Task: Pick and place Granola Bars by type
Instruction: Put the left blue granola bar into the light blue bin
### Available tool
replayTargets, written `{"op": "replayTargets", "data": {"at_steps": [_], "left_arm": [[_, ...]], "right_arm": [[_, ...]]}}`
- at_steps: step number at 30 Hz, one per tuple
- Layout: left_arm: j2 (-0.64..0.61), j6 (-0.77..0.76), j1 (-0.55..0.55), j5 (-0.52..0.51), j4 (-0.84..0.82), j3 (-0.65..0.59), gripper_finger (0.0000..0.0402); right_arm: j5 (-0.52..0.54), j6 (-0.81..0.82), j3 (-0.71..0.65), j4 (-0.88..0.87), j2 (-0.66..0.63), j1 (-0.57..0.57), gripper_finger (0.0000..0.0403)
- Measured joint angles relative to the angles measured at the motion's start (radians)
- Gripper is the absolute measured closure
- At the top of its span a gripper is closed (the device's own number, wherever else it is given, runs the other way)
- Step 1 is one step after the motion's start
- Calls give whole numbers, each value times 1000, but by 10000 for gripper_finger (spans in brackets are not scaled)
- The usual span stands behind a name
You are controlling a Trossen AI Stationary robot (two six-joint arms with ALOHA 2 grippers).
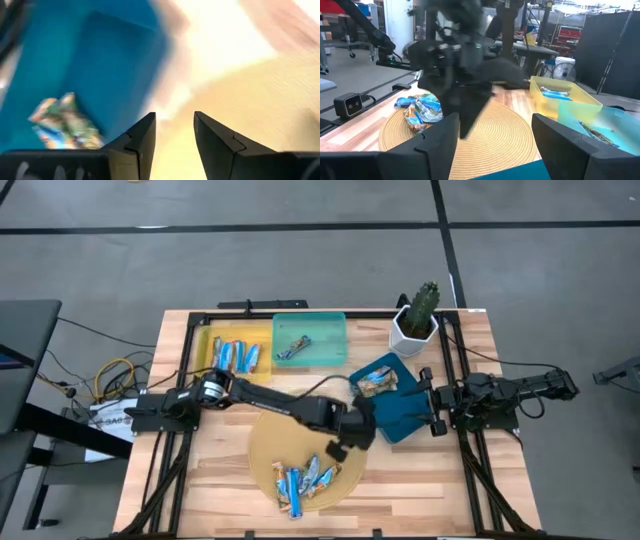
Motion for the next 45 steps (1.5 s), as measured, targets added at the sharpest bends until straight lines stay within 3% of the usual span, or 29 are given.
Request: {"op": "replayTargets", "data": {"at_steps": [9, 20, 28, 38, 45], "left_arm": [[-48, 139, -134, 66, -318, 0, 275], [-69, 163, -271, -4, -582, 0, 275], [-69, 88, -340, -4, -595, 0, 275], [-69, 67, -420, 122, -613, 0, 275], [-65, 149, -448, 113, -467, -113, 275]], "right_arm": [[0, 0, 0, 0, 0, 0, 159], [0, 0, 0, 0, 0, 0, 159], [0, 0, 0, 0, 0, 0, 159], [0, 0, 0, 0, 0, 0, 159], [0, 0, 0, 0, 0, 0, 159]]}}
